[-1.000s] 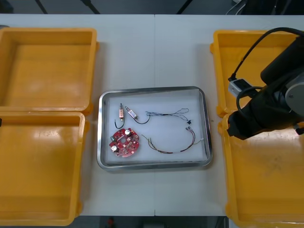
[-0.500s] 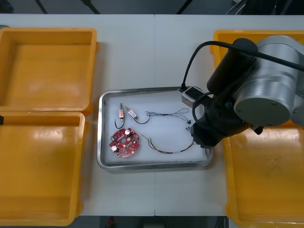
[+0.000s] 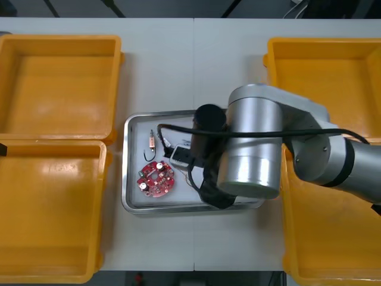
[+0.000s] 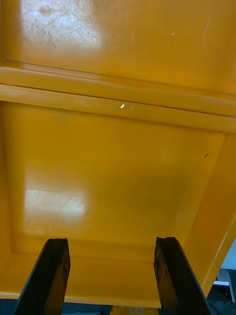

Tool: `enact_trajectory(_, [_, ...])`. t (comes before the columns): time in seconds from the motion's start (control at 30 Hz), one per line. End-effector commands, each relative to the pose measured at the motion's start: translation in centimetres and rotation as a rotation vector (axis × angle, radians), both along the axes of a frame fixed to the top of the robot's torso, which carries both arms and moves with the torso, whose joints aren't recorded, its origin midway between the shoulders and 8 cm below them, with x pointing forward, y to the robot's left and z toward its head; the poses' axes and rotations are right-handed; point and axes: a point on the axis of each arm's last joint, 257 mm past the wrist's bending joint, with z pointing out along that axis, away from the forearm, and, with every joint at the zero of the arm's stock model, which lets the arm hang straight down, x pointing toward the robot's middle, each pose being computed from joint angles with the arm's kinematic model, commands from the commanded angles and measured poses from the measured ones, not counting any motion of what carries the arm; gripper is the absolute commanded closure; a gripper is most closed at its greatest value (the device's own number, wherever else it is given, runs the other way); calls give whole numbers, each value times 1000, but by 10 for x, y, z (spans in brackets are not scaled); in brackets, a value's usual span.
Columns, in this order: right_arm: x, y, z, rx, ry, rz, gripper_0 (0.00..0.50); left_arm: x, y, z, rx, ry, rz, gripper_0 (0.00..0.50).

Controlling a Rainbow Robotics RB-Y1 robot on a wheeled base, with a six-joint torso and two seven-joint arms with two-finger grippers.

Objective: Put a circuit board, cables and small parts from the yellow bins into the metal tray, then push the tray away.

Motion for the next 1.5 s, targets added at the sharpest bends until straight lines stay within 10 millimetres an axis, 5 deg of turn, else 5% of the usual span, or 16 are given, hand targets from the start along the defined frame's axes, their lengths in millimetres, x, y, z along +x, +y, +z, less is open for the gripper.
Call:
enact_trajectory(0.03, [-14, 33, -9, -80, -46, 184, 0, -2, 10, 11, 34, -19, 26, 0])
enact_trajectory(0.37, [-39, 50, -39, -129, -60, 309, 0, -6, 11, 9, 37, -4, 28, 0])
enact_trajectory(1.03, [-41, 58, -84, -100, -72, 303, 0, -6, 11, 9, 37, -4, 28, 0])
enact_trajectory(1.5, [-36, 58, -95, -86, -85, 297, 0, -6, 11, 9, 37, -4, 28, 0])
